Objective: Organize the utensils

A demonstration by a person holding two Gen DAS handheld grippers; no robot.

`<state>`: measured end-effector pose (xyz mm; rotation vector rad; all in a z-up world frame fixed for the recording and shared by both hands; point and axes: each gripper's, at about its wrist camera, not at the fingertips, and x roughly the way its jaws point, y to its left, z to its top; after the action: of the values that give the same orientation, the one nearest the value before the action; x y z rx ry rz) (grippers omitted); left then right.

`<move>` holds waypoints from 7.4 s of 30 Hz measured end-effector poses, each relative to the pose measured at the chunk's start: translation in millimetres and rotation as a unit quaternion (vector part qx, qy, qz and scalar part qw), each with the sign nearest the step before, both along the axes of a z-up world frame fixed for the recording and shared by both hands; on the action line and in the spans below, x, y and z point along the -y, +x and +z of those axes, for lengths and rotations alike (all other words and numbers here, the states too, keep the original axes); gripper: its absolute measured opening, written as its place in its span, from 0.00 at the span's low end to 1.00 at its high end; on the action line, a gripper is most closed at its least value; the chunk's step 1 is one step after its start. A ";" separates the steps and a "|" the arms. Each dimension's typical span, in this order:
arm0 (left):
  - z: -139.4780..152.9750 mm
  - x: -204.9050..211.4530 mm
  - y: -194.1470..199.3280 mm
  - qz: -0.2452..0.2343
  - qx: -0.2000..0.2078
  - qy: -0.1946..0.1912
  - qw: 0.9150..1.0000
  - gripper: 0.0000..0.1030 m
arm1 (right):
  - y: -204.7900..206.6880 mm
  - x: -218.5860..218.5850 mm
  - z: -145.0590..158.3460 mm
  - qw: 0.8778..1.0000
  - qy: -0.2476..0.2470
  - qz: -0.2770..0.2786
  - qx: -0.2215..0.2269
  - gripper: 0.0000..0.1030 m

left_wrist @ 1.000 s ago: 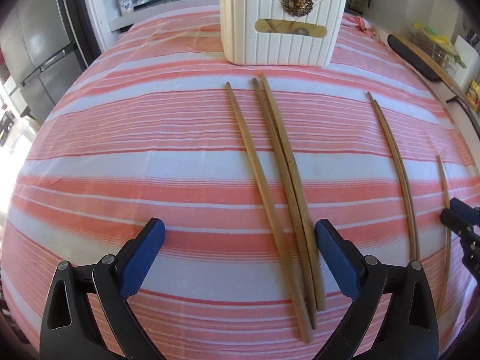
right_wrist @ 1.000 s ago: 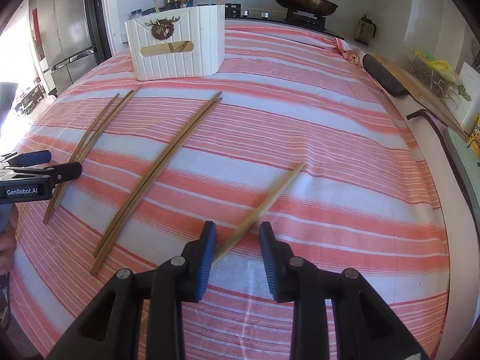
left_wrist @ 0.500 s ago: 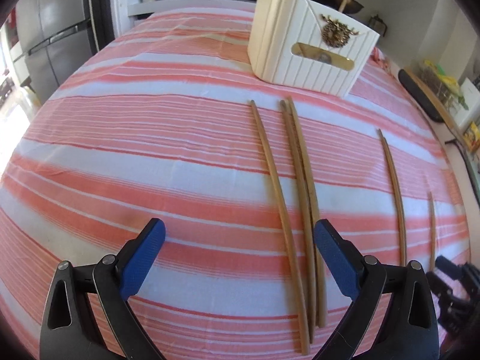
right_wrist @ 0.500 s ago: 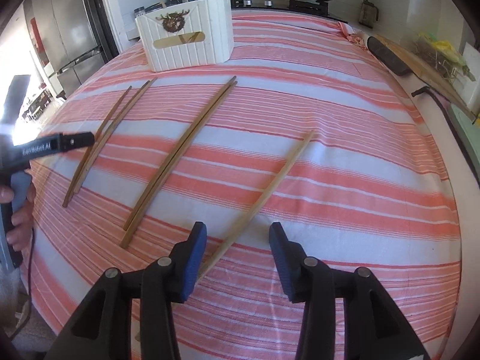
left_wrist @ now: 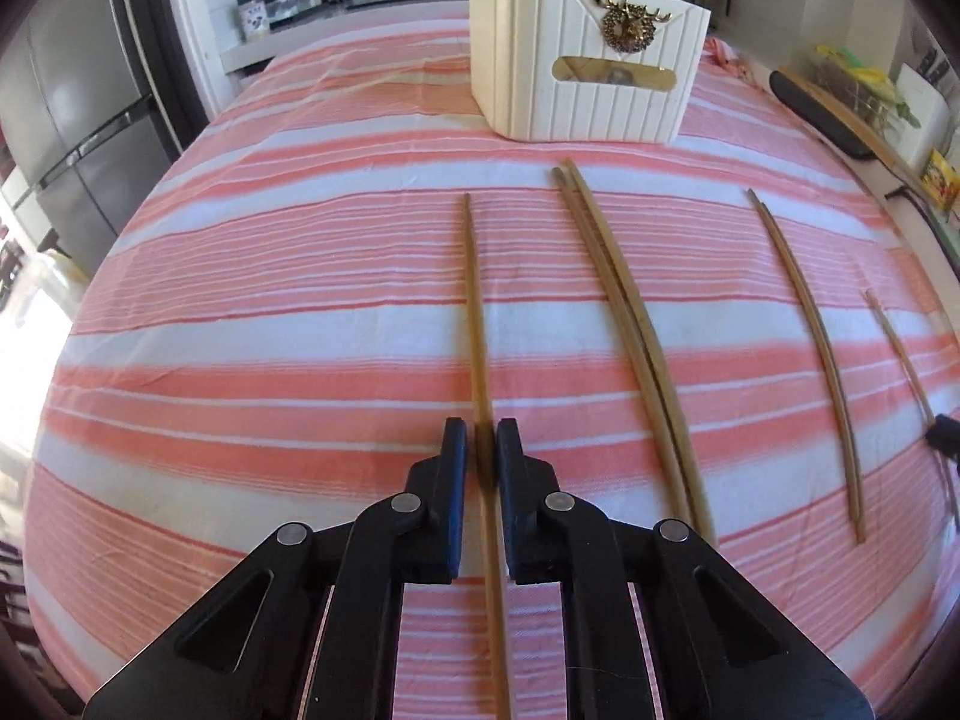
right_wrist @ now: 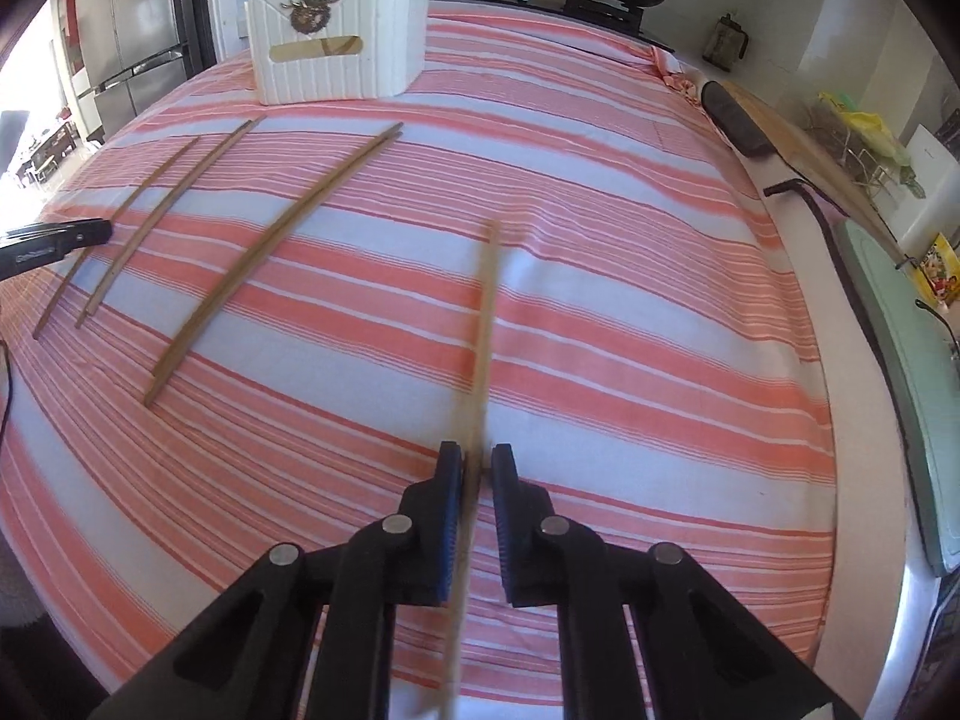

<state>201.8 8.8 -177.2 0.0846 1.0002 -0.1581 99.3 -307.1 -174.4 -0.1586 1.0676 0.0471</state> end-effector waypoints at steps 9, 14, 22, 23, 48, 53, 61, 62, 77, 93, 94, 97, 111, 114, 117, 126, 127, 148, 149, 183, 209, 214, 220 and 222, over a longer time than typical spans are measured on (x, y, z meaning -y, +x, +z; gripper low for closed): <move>8.9 -22.1 32.1 -0.051 -0.059 -0.024 0.997 0.75 | 19.8 52.3 15.6 0.993 0.104 -0.013 -0.061 0.37; 0.2 -5.0 62.2 -0.076 -0.082 0.025 0.993 0.74 | 50.7 41.4 23.5 0.993 0.085 0.023 -0.082 0.37; -0.2 -0.5 98.1 -0.069 -0.116 0.025 0.991 0.74 | 102.9 4.7 -3.8 0.991 0.025 0.068 -0.110 0.38; 0.5 -0.1 100.3 -0.064 -0.114 0.027 0.991 0.71 | 108.2 4.3 -1.9 0.992 0.034 0.066 -0.098 0.29; 199.4 -37.0 25.4 -0.089 0.146 -0.154 0.973 0.04 | 53.2 -0.5 217.8 0.963 0.133 0.073 0.222 0.06; 244.5 -32.7 50.5 -0.086 0.183 -0.160 0.966 0.04 | 99.3 -11.6 242.6 0.959 0.142 0.070 0.235 0.06; 293.9 -5.8 109.7 -0.070 0.239 -0.141 0.958 0.04 | 170.5 -33.8 295.7 0.942 0.151 0.076 0.289 0.06; 292.5 -2.4 119.0 -0.066 0.238 -0.139 0.959 0.04 | 177.0 -38.6 301.4 0.938 0.154 0.079 0.301 0.06; 186.4 40.9 220.4 -0.037 0.072 -0.100 0.992 0.05 | 304.8 -110.9 202.1 0.970 0.154 0.095 0.161 0.06; 160.9 -7.4 58.8 -0.080 0.095 -0.113 0.986 0.93 | 158.3 -63.1 207.8 0.963 0.115 0.074 0.230 0.54; 143.0 -9.6 43.2 -0.071 0.087 -0.110 0.988 0.93 | 138.3 -60.5 189.2 0.966 0.115 0.076 0.218 0.54; 96.1 -8.8 8.2 -0.036 0.061 -0.107 0.992 0.93 | 82.5 -54.5 124.0 0.977 0.095 0.055 0.181 0.54; 47.9 29.0 -44.4 -0.010 0.063 -0.118 0.991 0.93 | -0.3 -31.2 12.0 0.990 0.074 -0.034 0.117 0.54; 43.8 27.3 -49.6 -0.008 0.067 -0.107 0.992 0.93 | 1.7 -36.3 11.5 0.990 0.065 -0.034 0.119 0.54; 39.4 24.0 -52.4 0.000 0.066 -0.105 0.992 0.93 | 1.7 -40.4 10.4 0.990 0.067 -0.030 0.118 0.54; 32.1 24.6 -52.5 0.013 0.064 -0.102 0.993 0.93 | 3.0 -44.1 4.3 0.990 0.076 -0.032 0.114 0.54; 31.9 25.5 -53.2 0.013 0.065 -0.102 0.993 0.93 | 3.6 -43.7 3.1 0.990 0.078 -0.032 0.112 0.54; 26.7 -8.2 -25.6 0.055 0.040 -0.122 0.990 0.93 | 5.5 -34.3 -4.9 0.989 0.098 -0.056 0.097 0.54; 26.0 -10.1 -21.5 0.056 0.037 -0.123 0.990 0.93 | 5.8 -34.0 -5.2 0.989 0.099 -0.056 0.097 0.54; -5.7 29.5 21.5 0.025 0.039 -0.014 0.999 0.89 | 69.1 -85.2 -4.3 0.992 0.119 -0.040 0.027 0.42; 0.4 46.7 4.6 -0.019 0.050 0.015 0.998 0.06 | 74.7 -84.4 -1.5 1.000 -0.003 -0.008 0.022 0.06; 1.4 31.2 -6.0 0.000 0.042 0.000 0.999 0.04 | 57.4 -45.3 -2.0 0.999 -0.015 -0.041 0.028 0.06; 1.9 -0.2 -28.3 0.007 0.026 -0.002 1.000 0.06 | 25.6 10.6 -1.4 0.995 -0.020 -0.098 0.030 0.06; 3.3 -7.3 -32.1 0.006 0.019 -0.002 1.000 0.07 | 17.6 26.8 0.1 0.993 -0.008 -0.114 0.032 0.07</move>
<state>169.7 16.1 -173.8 0.0784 0.9618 -0.1467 116.9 -334.0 -174.3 -0.0516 1.0169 -0.1706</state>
